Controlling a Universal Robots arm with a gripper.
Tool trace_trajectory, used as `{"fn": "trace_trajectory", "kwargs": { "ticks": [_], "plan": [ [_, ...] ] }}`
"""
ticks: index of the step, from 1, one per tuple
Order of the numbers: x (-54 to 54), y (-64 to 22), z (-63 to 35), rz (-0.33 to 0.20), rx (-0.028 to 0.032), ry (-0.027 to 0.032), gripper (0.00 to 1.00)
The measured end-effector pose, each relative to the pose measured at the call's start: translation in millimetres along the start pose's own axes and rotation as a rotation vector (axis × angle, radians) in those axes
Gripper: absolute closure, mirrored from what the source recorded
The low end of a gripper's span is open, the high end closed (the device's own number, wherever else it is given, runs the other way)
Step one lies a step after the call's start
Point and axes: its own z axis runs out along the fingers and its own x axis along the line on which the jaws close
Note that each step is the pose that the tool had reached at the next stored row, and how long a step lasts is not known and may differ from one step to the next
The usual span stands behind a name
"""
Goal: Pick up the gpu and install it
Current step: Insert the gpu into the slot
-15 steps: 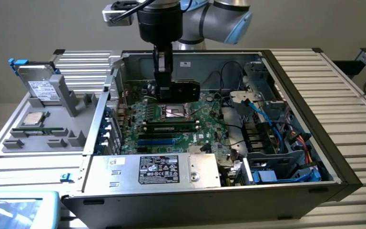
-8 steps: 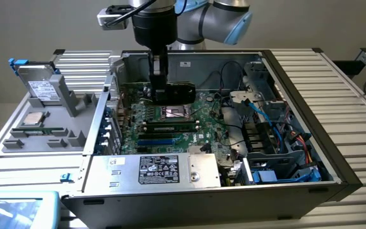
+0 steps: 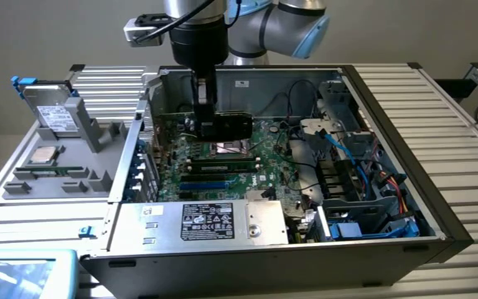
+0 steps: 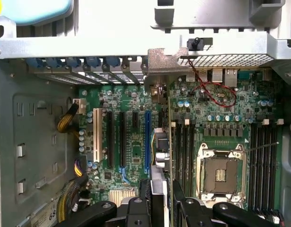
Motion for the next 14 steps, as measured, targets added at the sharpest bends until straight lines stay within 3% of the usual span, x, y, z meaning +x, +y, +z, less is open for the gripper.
{"fn": "trace_trajectory", "kwargs": {
  "ticks": [4,7,10,14],
  "plan": [
    [4.9,0.1,5.1,-0.003,-0.0015,-0.0086,0.71],
    [7.0,0.3,8.9,-0.004,-0.0081,-0.0140,0.71],
    [9.1,0.4,13.4,-0.004,-0.0157,-0.0160,0.71],
    [11.7,0.7,20.8,-0.004,-0.0180,-0.0161,0.71]
  ]
}}
